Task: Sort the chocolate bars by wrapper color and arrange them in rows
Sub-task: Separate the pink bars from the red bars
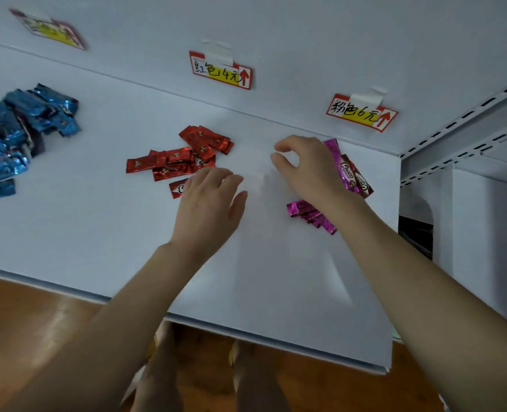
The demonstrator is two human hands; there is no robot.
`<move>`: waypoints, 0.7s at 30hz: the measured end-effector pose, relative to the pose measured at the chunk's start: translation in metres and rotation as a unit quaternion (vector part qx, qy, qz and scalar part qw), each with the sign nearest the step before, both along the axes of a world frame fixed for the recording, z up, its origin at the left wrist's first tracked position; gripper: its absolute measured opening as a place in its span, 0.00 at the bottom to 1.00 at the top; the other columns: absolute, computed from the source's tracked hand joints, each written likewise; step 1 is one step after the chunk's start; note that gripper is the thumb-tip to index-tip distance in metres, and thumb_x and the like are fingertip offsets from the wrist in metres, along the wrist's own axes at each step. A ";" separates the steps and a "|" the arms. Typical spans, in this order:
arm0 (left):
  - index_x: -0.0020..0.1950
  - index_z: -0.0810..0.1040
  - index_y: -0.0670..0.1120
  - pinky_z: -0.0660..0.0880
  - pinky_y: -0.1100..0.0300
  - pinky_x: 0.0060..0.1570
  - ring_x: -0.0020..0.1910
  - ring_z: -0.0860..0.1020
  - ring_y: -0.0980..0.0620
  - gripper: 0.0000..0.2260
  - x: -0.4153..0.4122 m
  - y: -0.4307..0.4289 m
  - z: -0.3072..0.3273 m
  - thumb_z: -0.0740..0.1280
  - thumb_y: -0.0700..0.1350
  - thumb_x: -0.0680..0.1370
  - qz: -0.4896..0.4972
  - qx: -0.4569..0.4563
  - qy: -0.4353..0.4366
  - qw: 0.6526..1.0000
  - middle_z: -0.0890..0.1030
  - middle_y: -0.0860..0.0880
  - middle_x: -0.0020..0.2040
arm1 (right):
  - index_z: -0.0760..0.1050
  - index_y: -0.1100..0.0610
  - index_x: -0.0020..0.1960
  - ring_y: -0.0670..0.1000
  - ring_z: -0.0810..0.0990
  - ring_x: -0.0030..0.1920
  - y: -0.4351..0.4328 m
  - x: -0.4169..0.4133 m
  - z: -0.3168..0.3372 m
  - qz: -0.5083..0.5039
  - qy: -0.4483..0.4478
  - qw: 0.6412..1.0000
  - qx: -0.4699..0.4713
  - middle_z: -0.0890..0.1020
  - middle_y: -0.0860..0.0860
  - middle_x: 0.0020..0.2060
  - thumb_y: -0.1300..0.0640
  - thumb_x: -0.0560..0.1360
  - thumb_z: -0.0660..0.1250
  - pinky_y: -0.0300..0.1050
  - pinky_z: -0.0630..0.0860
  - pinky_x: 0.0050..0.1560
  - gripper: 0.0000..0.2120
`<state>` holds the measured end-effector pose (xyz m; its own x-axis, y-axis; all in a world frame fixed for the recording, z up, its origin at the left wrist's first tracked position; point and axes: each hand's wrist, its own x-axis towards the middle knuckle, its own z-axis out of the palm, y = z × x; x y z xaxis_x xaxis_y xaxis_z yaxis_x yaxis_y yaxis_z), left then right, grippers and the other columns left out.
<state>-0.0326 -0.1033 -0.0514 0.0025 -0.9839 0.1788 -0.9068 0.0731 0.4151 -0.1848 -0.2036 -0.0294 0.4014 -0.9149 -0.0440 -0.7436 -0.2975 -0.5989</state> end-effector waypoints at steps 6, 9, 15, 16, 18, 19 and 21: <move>0.47 0.81 0.39 0.74 0.51 0.45 0.44 0.79 0.40 0.13 0.071 0.013 0.010 0.59 0.44 0.75 -0.011 -0.025 0.002 1.000 0.81 0.43 0.43 | 0.77 0.59 0.57 0.51 0.73 0.58 0.007 0.071 0.011 0.010 -0.021 1.000 -0.018 0.80 0.52 0.54 0.55 0.77 0.63 0.36 0.65 0.53 0.11; 0.47 0.81 0.39 0.74 0.51 0.45 0.44 0.79 0.39 0.14 0.124 0.023 0.014 0.58 0.45 0.75 -0.010 -0.019 -0.010 1.000 0.81 0.42 0.44 | 0.78 0.59 0.54 0.52 0.75 0.55 0.018 0.121 0.015 0.010 -0.027 0.999 -0.026 0.81 0.52 0.51 0.56 0.77 0.63 0.39 0.68 0.52 0.10; 0.48 0.81 0.37 0.76 0.47 0.45 0.43 0.80 0.38 0.16 0.237 0.038 0.024 0.58 0.45 0.74 -0.025 -0.022 -0.031 0.999 0.82 0.41 0.43 | 0.76 0.59 0.58 0.51 0.75 0.57 0.039 0.218 0.020 -0.003 -0.018 1.000 -0.013 0.80 0.52 0.55 0.56 0.77 0.62 0.37 0.66 0.54 0.12; 0.48 0.81 0.37 0.76 0.46 0.45 0.44 0.80 0.38 0.16 0.253 0.039 0.027 0.58 0.45 0.74 -0.024 -0.023 -0.031 0.999 0.82 0.40 0.43 | 0.76 0.60 0.57 0.52 0.75 0.58 0.041 0.232 0.022 -0.003 -0.015 1.000 -0.011 0.80 0.52 0.55 0.56 0.77 0.62 0.38 0.66 0.55 0.12; 0.47 0.81 0.37 0.76 0.46 0.45 0.44 0.79 0.38 0.16 0.282 0.042 0.032 0.58 0.45 0.75 -0.019 -0.023 -0.029 0.999 0.81 0.41 0.43 | 0.76 0.60 0.57 0.53 0.75 0.58 0.045 0.258 0.026 -0.003 -0.012 1.000 -0.007 0.80 0.52 0.55 0.56 0.77 0.62 0.39 0.66 0.55 0.12; 0.47 0.81 0.37 0.75 0.47 0.45 0.43 0.79 0.38 0.15 0.295 0.044 0.035 0.58 0.45 0.75 -0.015 -0.025 -0.027 0.999 0.81 0.41 0.43 | 0.76 0.60 0.57 0.53 0.74 0.58 0.048 0.269 0.029 0.001 -0.011 1.000 -0.003 0.80 0.52 0.55 0.56 0.77 0.62 0.39 0.66 0.55 0.12; 0.47 0.81 0.37 0.75 0.49 0.44 0.42 0.79 0.38 0.15 0.316 0.048 0.040 0.58 0.45 0.75 -0.005 -0.028 -0.026 0.999 0.81 0.41 0.42 | 0.76 0.60 0.58 0.52 0.74 0.58 0.052 0.291 0.036 0.017 -0.010 1.000 -0.002 0.79 0.52 0.55 0.57 0.77 0.62 0.36 0.65 0.52 0.12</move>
